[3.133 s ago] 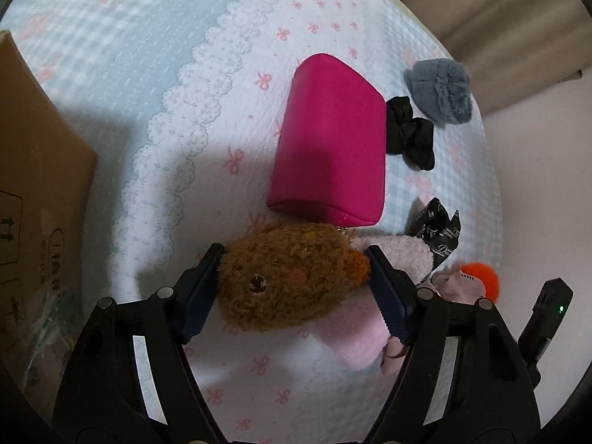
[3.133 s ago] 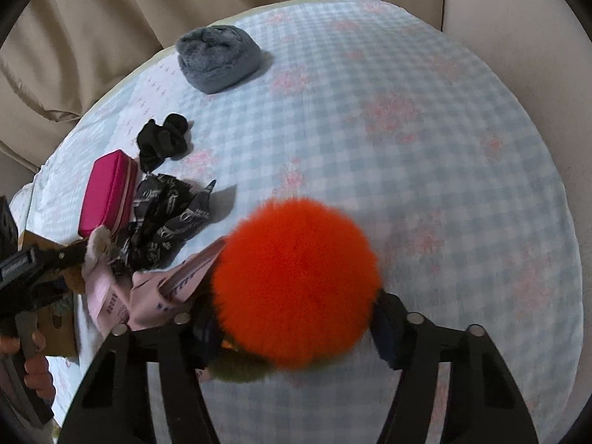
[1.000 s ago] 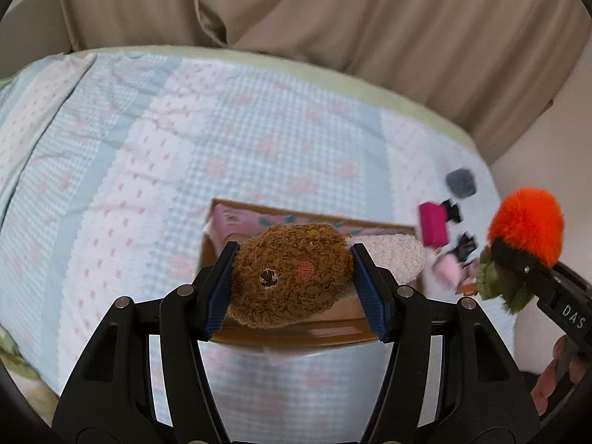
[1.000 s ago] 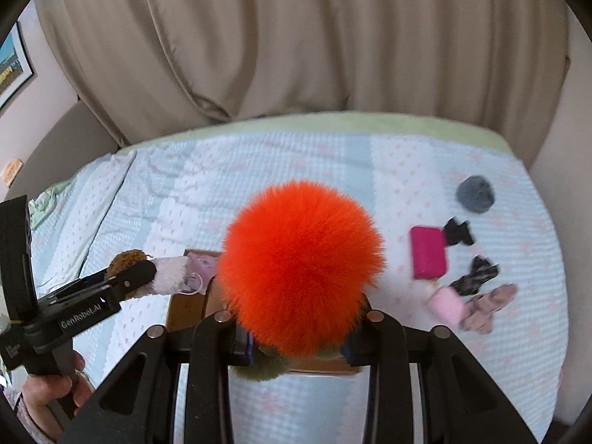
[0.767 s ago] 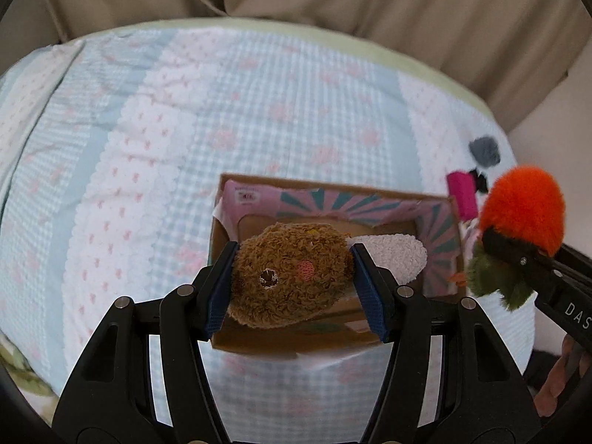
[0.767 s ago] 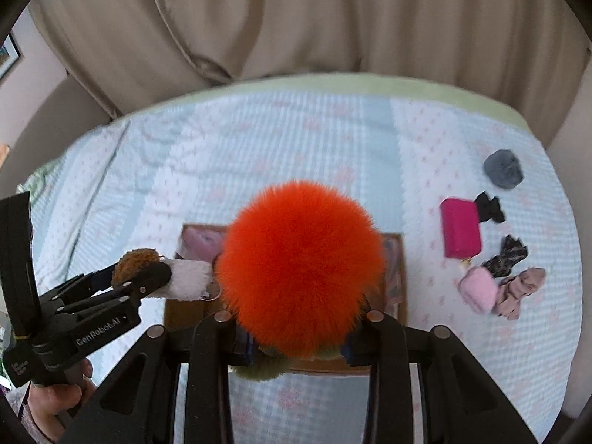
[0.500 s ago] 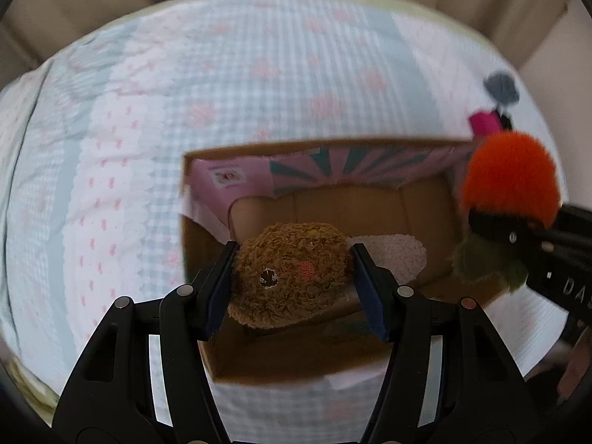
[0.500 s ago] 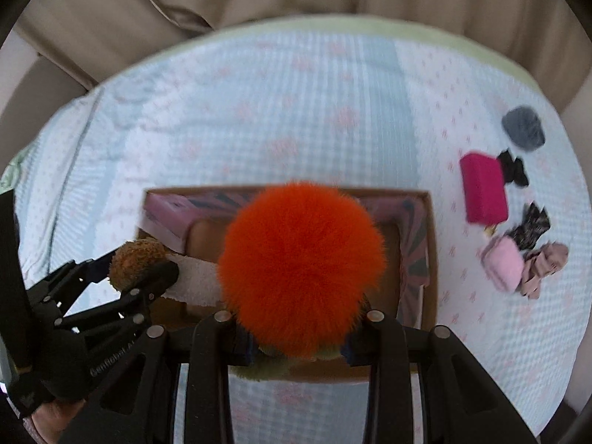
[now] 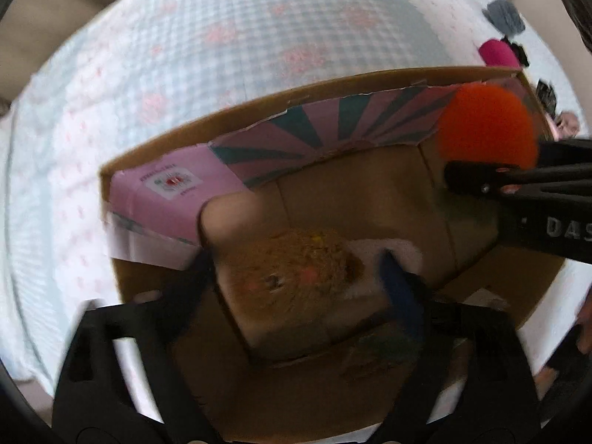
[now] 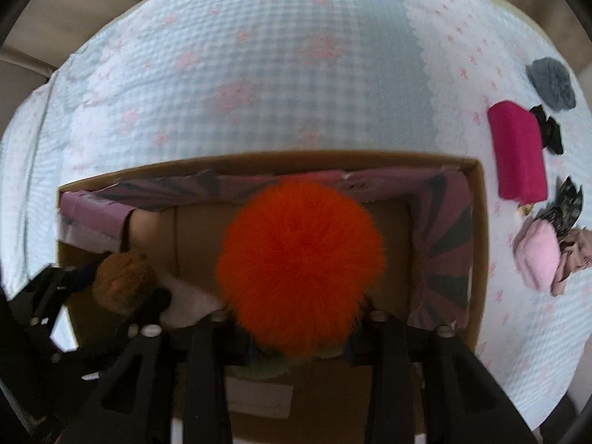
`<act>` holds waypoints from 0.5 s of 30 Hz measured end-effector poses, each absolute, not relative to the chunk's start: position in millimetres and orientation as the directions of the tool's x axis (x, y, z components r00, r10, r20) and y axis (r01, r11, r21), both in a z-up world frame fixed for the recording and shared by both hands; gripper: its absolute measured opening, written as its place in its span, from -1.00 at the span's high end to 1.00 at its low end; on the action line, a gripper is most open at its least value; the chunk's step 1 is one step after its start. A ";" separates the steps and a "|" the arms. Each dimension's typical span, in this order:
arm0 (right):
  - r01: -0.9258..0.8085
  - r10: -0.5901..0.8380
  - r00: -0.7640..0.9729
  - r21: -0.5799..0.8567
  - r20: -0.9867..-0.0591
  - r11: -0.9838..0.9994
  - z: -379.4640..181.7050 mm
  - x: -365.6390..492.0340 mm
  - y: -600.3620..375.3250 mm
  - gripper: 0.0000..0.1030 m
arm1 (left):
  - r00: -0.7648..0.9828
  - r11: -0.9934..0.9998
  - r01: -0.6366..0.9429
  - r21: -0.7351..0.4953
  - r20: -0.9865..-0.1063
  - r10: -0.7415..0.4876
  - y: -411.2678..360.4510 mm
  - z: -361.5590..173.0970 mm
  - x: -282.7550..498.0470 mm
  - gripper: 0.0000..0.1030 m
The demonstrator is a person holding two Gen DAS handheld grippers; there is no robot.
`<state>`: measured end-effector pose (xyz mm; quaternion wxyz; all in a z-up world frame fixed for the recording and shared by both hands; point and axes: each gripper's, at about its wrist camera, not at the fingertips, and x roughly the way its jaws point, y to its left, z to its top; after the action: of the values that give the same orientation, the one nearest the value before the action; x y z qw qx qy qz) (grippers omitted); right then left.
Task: Organize soft objects
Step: 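Lower the bear into the box with the left tool while the right tool lowers the pompom in, then lift both open tools out of the box and back away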
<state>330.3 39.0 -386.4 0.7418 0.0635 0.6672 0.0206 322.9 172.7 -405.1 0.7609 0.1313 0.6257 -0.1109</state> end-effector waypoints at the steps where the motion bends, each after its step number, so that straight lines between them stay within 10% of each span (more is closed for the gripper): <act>1: 0.054 0.102 0.112 0.108 -0.988 0.993 -387.4 332.0 38.9 -0.79 | 0.201 0.938 0.340 0.072 -0.980 0.002 171.4 -403.9 321.7 -0.99; 15: 0.079 0.139 0.165 0.154 -0.976 0.985 -374.1 322.5 26.6 -0.99 | 0.237 0.952 0.304 0.036 -0.971 -0.039 171.1 -380.2 294.3 -0.99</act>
<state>322.5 26.6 -374.1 0.7586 0.0844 0.6458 0.0198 294.3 171.1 -380.2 0.7789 0.1089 0.6077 -0.1103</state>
